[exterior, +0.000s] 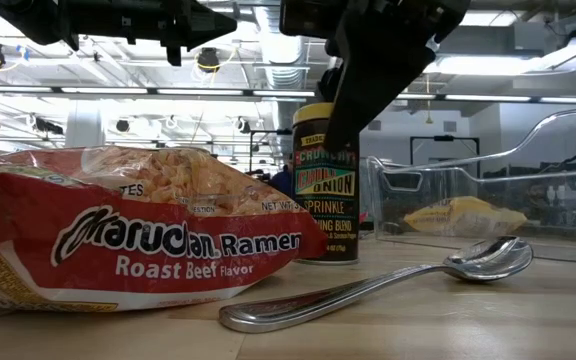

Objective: Pick & Place Food Item
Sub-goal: Put the yellow spice bottle into the blue bin

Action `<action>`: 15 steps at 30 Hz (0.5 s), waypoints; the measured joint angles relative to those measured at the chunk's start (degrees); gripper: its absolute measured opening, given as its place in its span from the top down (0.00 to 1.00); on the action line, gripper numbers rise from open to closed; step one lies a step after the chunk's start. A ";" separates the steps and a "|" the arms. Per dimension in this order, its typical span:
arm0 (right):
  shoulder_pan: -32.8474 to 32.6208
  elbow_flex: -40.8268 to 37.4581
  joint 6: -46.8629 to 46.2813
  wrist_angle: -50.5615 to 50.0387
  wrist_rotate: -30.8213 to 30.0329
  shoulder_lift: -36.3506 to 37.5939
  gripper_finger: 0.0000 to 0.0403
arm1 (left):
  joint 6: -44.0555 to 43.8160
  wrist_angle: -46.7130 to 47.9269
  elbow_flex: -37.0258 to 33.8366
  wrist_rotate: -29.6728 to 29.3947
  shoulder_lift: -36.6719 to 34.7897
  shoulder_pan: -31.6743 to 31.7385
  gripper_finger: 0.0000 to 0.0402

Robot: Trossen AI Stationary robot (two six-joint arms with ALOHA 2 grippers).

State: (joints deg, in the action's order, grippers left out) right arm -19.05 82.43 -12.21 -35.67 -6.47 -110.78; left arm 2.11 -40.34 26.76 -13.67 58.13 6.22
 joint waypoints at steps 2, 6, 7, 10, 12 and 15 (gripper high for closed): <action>0.00 0.00 0.03 0.17 0.08 0.00 0.22 | 0.00 0.00 0.00 -0.01 0.00 0.01 1.00; 0.07 0.00 0.18 0.84 0.49 0.00 0.22 | 0.00 0.00 0.00 -0.02 -0.01 0.00 1.00; 0.07 0.00 0.18 1.14 0.48 0.00 0.22 | 0.00 0.00 0.00 -0.01 -0.01 0.01 1.00; 0.07 0.00 0.20 1.60 0.65 0.00 0.22 | 0.00 -0.01 0.00 -0.01 0.00 0.01 1.00; 0.07 0.00 0.18 1.57 0.67 0.02 0.22 | 0.00 0.00 0.00 -0.02 0.00 0.00 1.00; 0.07 0.00 0.18 1.45 0.70 0.02 0.22 | 0.00 0.00 0.00 0.00 -0.02 0.00 1.00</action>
State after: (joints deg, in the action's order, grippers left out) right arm -18.98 82.43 -12.03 -34.22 -5.77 -110.76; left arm 2.11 -40.34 26.76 -13.67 58.11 6.22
